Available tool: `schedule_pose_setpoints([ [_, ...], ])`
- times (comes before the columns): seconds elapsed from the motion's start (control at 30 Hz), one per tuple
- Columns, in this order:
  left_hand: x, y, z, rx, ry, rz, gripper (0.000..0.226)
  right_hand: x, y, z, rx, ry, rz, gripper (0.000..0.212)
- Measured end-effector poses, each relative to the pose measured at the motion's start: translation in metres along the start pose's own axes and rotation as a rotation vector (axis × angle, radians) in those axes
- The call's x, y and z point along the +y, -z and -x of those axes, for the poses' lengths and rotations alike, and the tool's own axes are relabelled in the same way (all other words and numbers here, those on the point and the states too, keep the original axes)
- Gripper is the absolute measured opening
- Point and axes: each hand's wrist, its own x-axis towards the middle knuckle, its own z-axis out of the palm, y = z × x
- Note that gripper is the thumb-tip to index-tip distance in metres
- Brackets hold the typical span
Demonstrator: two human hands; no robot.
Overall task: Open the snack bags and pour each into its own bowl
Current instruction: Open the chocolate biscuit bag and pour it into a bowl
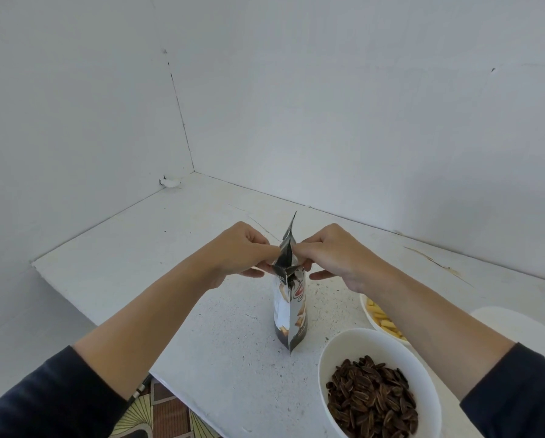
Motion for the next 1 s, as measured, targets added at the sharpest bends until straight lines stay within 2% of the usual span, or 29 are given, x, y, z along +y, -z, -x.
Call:
schedule_pose_setpoints([
  [0.13,0.005,0.001,0.001,-0.019,-0.052,-0.106,0.026,0.000,-0.007,0.008,0.043,0.113,0.075,0.030],
  [0.2,0.007,0.002,0.003,-0.046,-0.100,-0.137,0.019,0.002,-0.006,0.010,0.087,0.146,0.131,0.033],
  [0.27,0.007,0.004,0.006,-0.022,-0.196,-0.181,0.024,0.002,-0.003,0.011,0.080,0.179,0.124,0.022],
  [0.33,0.006,0.001,0.010,-0.026,-0.268,-0.219,0.015,0.002,0.000,0.013,0.019,0.215,0.100,0.004],
  [0.43,0.000,-0.004,0.012,-0.034,-0.345,-0.337,0.021,0.003,0.005,0.014,-0.014,0.308,0.298,0.024],
  [0.63,-0.019,0.010,0.015,-0.074,-0.499,-0.571,0.023,0.014,0.021,0.014,-0.155,0.364,0.509,0.024],
  [0.77,-0.024,0.018,0.009,-0.025,-0.596,-0.716,0.019,0.022,0.025,0.010,-0.064,0.522,0.726,0.015],
  [0.9,-0.038,0.033,0.002,0.130,-0.554,-0.736,0.022,0.034,0.036,0.012,0.080,0.607,0.694,0.010],
  [1.0,-0.042,0.029,0.002,0.139,-0.600,-0.696,0.023,0.036,0.036,0.013,0.122,0.688,0.750,0.010],
])
